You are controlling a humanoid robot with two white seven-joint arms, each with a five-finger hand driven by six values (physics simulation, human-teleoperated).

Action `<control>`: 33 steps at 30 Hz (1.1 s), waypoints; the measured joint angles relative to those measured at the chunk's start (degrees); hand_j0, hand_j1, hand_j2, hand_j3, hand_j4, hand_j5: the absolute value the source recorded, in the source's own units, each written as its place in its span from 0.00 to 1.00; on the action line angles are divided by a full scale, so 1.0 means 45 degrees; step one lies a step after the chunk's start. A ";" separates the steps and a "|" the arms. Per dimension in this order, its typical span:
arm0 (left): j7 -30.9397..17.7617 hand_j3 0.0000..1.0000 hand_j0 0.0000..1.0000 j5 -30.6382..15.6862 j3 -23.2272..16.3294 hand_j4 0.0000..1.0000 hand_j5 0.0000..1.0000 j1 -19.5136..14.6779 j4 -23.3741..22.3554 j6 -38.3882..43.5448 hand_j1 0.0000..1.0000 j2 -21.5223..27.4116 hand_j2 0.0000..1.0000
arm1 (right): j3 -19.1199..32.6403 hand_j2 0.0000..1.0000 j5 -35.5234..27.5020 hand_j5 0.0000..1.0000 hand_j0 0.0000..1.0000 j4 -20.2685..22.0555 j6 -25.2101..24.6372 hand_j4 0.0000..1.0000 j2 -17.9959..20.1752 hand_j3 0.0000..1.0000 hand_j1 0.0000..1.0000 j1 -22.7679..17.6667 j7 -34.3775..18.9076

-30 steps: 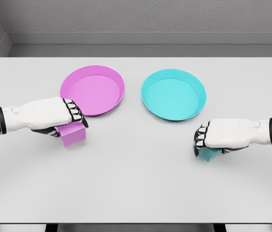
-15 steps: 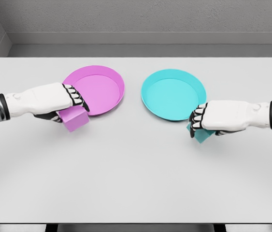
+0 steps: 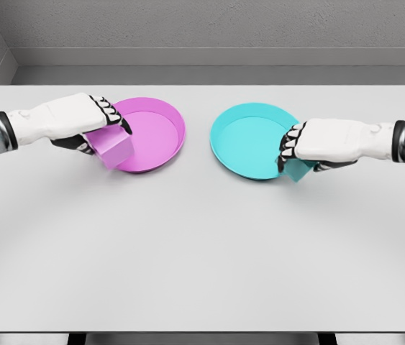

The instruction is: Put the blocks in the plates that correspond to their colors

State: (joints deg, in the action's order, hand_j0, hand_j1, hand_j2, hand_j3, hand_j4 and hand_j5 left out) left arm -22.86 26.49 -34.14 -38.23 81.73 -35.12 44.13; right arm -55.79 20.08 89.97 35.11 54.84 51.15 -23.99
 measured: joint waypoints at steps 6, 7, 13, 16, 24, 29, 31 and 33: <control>-0.0041 0.65 0.65 0.0056 -0.0026 0.65 0.65 -0.0664 -0.0792 0.0001 0.65 -0.0635 0.65 | -0.0014 0.60 0.0096 0.60 0.60 -0.0934 -0.0001 0.60 -0.0674 0.60 0.60 0.0254 -0.0017; -0.0049 0.65 0.65 0.0066 -0.0030 0.65 0.65 -0.0820 -0.0947 0.0000 0.65 -0.0773 0.65 | -0.0015 0.60 0.0109 0.60 0.60 -0.1070 0.0000 0.60 -0.0751 0.60 0.60 0.0273 -0.0024; -0.0245 1.00 1.00 0.0087 -0.0028 1.00 1.00 -0.1543 -0.2032 0.0001 1.00 -0.1774 1.00 | -0.0019 0.59 0.0142 0.59 0.59 -0.1606 0.0002 0.59 -0.1379 0.59 0.59 0.0625 -0.0443; -0.0269 1.00 1.00 0.0066 -0.0005 1.00 1.00 -0.1738 -0.2520 0.0001 1.00 -0.2049 1.00 | -0.0029 0.59 0.0188 0.59 0.59 -0.1958 0.0000 0.59 -0.1740 0.59 0.59 0.0762 -0.0522; -0.0277 1.00 1.00 -0.0048 0.0115 1.00 1.00 -0.1934 -0.3150 0.0000 1.00 -0.2119 1.00 | -0.0036 0.64 0.0543 0.64 0.64 -0.2785 0.0002 0.64 -0.2732 0.64 0.64 0.1192 -0.0570; -0.0268 1.00 1.00 -0.0136 0.0108 1.00 1.00 -0.1934 -0.3201 0.0000 1.00 -0.1952 1.00 | -0.0027 1.00 0.0707 1.00 1.00 -0.3343 0.0001 1.00 -0.3250 1.00 1.00 0.1250 -0.0554; -0.0265 1.00 1.00 -0.0155 0.0110 1.00 1.00 -0.1914 -0.3176 -0.0001 1.00 -0.1833 1.00 | -0.0022 1.00 0.0732 1.00 1.00 -0.3646 0.0001 1.00 -0.3390 1.00 1.00 0.1309 -0.0549; -0.0262 1.00 1.00 -0.0170 0.0105 1.00 1.00 -0.1895 -0.3160 0.0000 1.00 -0.1661 1.00 | -0.0013 1.00 0.0747 1.00 1.00 -0.3939 -0.0001 1.00 -0.3511 1.00 1.00 0.1465 -0.0550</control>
State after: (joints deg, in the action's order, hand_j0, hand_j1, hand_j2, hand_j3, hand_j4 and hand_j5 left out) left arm -24.04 25.73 -33.67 -46.76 67.51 -35.12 36.66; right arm -55.85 23.44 72.25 35.11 39.04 57.74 -26.47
